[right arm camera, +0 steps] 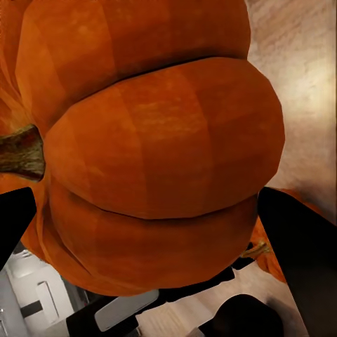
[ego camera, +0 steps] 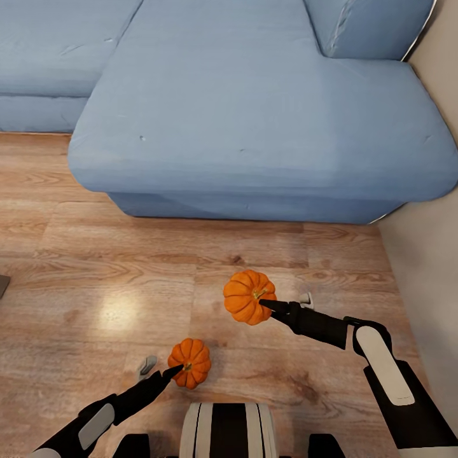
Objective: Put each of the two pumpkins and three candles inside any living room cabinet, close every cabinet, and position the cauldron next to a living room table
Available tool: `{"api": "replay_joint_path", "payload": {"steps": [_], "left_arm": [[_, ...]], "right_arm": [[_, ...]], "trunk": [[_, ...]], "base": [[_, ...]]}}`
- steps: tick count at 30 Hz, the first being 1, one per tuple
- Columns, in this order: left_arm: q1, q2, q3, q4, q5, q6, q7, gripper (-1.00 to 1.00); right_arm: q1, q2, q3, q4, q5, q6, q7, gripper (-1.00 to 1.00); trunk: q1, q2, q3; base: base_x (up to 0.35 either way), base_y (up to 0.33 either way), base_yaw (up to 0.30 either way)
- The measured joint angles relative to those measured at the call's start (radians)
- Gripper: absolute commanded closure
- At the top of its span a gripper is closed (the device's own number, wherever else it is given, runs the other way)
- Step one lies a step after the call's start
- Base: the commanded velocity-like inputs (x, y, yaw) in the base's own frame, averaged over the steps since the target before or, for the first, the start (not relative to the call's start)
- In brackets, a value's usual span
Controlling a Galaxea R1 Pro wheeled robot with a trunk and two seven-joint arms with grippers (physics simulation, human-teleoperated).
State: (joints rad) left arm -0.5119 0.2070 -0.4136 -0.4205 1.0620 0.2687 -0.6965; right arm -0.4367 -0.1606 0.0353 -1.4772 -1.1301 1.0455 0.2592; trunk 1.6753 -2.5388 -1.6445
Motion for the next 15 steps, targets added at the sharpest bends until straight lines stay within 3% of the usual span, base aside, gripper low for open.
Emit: {"api": "replay_joint_path", "payload": {"steps": [10,15], "left_arm": [[0.000,-0.001,0.000,0.000,0.000,-0.001,0.001,-1.00],[0.000,-0.003,0.000,-0.001,0.000,-0.007,0.002,-1.00]], "right_arm": [[0.000,0.000,0.000,0.000,-0.001,0.000,0.000,1.00],[0.000,0.000,0.001,0.000,0.000,0.000,-0.001,1.00]], "trunk": [[0.000,0.000,0.000],[0.000,0.000,0.000]], "base": [[0.000,-0.003,0.000],[0.014,-0.107,0.000]]}}
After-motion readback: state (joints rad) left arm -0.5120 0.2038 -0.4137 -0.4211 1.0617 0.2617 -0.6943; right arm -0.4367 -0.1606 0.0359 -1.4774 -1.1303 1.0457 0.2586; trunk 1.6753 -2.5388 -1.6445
